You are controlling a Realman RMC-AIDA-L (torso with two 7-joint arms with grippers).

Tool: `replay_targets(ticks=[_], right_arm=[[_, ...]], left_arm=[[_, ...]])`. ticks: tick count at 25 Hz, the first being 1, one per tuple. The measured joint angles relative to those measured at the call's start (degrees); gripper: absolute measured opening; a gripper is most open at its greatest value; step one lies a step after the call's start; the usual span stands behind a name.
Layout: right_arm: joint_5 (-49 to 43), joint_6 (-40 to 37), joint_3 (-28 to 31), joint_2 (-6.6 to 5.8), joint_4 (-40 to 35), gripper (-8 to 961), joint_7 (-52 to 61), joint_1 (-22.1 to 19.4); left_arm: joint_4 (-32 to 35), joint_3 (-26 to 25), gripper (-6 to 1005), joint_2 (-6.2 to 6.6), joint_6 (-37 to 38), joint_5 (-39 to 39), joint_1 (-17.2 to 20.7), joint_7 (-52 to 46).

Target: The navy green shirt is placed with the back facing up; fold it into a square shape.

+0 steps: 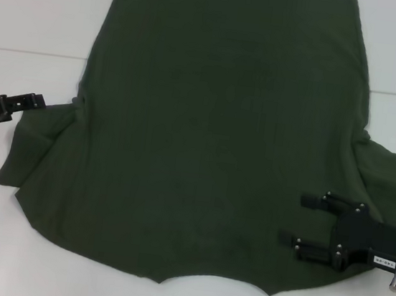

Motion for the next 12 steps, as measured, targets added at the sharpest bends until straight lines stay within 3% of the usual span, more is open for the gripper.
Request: replay_targets(ticks=[12], right_arm=[[0.0,0.5,0.2,-0.01,0.7,899,0.1,0.3]], left_arm=[[-2.0,1.0,918,-0.38,-6.5,1.0,0.0,4.6]])
